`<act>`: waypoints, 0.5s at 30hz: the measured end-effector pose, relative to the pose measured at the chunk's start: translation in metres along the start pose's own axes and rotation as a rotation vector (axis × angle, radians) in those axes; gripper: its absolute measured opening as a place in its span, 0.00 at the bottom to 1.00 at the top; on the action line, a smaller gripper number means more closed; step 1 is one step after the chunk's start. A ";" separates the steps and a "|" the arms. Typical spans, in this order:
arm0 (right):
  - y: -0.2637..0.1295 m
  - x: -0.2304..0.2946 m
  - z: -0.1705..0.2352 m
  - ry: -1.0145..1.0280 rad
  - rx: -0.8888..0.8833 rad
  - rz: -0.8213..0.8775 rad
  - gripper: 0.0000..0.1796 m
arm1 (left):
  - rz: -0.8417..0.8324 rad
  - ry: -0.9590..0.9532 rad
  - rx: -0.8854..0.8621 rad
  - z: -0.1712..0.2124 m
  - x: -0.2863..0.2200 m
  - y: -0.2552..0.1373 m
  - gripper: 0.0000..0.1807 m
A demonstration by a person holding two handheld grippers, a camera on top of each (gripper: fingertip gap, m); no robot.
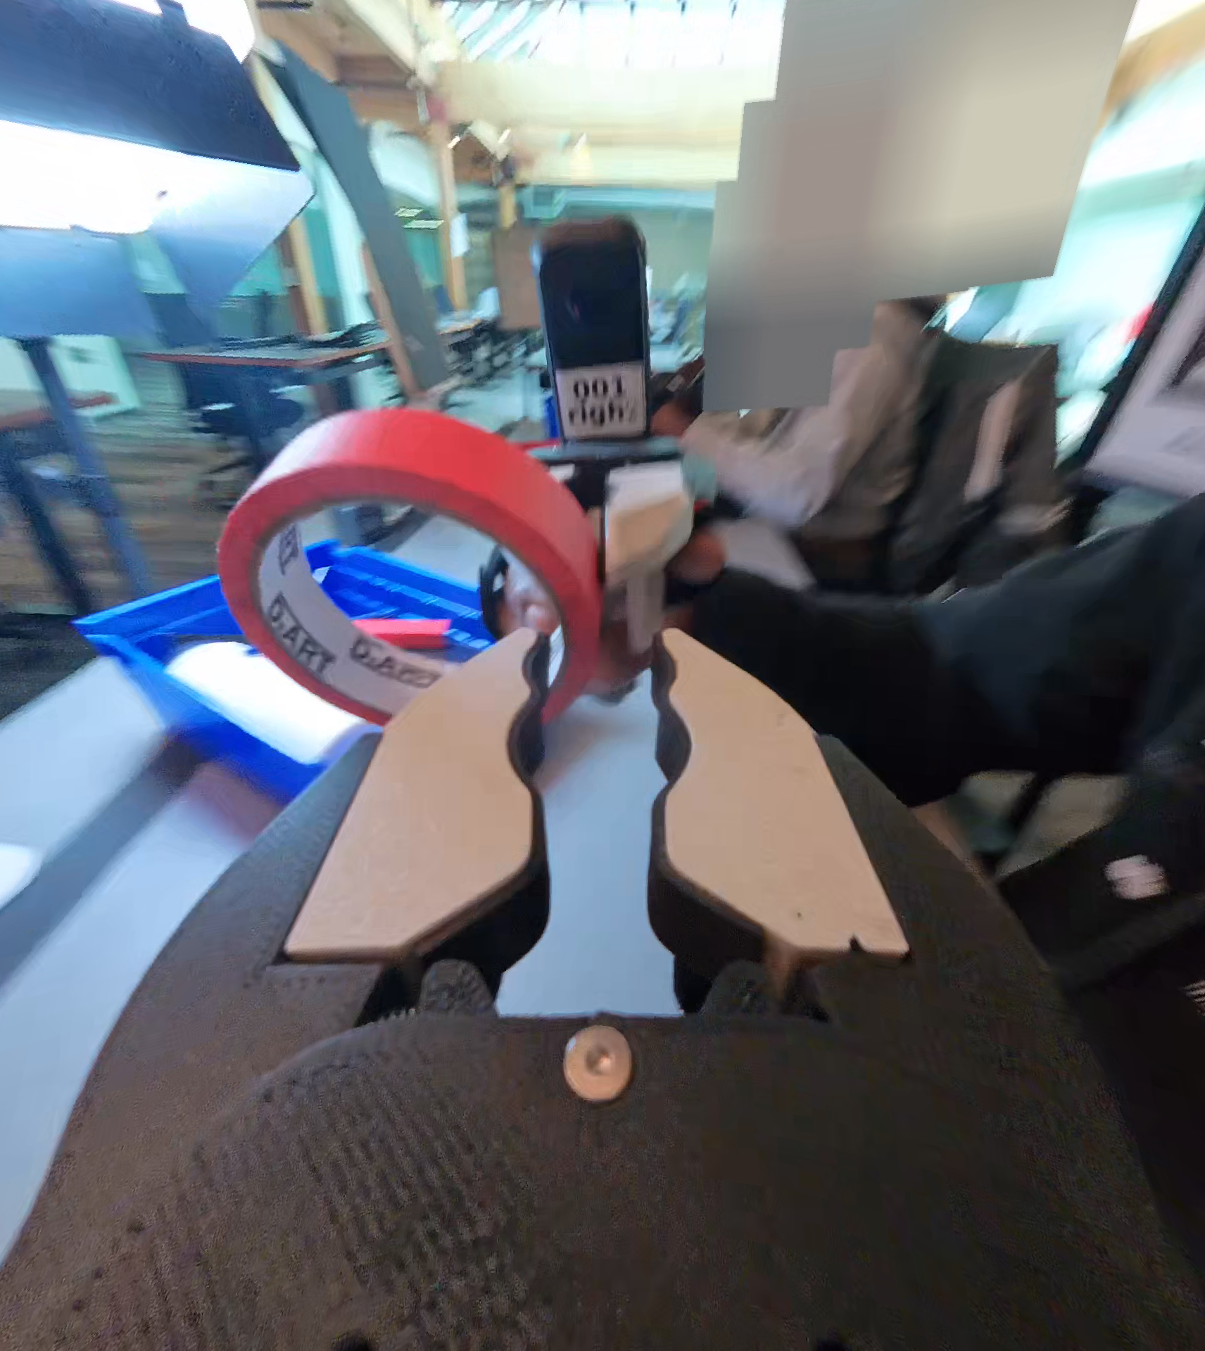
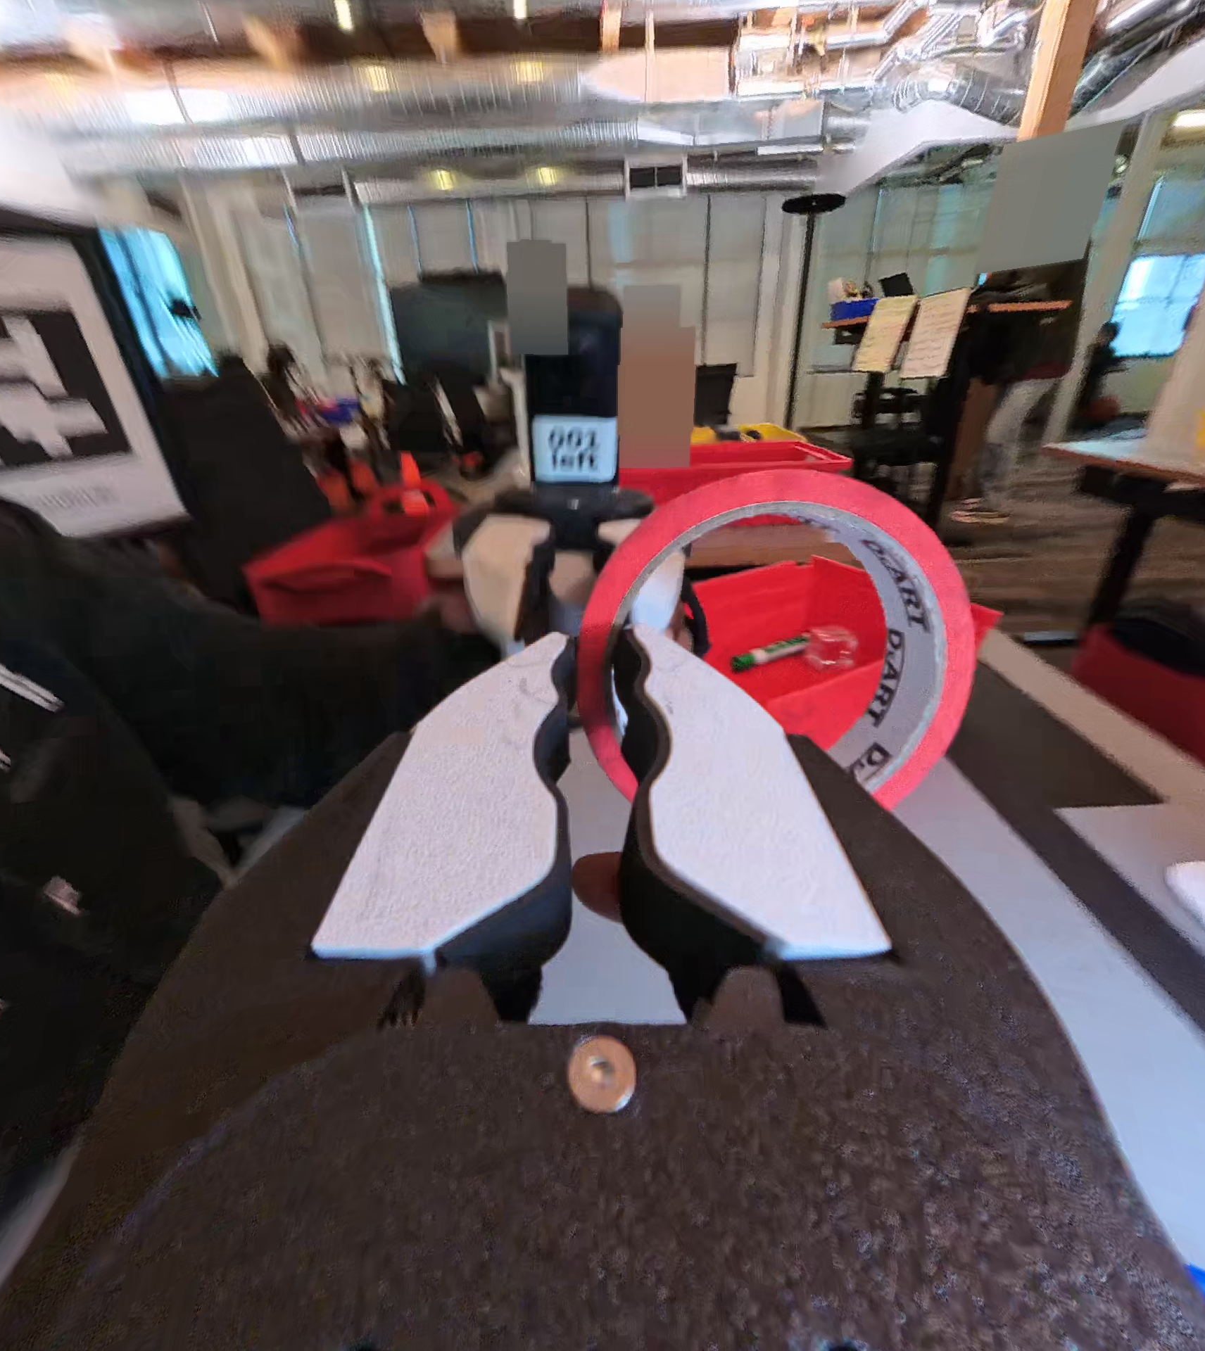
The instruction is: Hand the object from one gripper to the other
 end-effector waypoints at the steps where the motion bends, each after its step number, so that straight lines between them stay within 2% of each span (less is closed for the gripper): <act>1: 0.003 0.005 0.002 -0.078 0.043 -0.004 0.05 | 0.019 -0.072 -0.035 -0.005 0.002 -0.005 0.17; 5: 0.018 0.022 0.015 -0.439 0.171 0.039 0.05 | 0.017 -0.199 -0.078 -0.011 0.005 -0.012 0.15; 8: 0.020 0.019 0.021 -0.538 0.209 0.092 0.05 | 0.014 -0.182 -0.039 -0.011 0.004 -0.011 0.10; 11: 0.016 0.015 0.022 -0.455 0.233 0.078 0.06 | 0.004 -0.021 0.006 -0.008 -0.004 -0.006 0.07; 15: 0.009 0.019 0.006 -0.166 0.132 -0.047 0.20 | 0.025 0.170 0.068 0.000 -0.012 -0.003 0.06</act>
Point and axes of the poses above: each gripper's, where its closed fingertips meet, y out along the fingers, z out of its underside, x = y × z across the jaws, the point moved 8 cm from there along -y, back along the fingers, and after that the axes turned 8 degrees about -x, right-handed, at the moved point
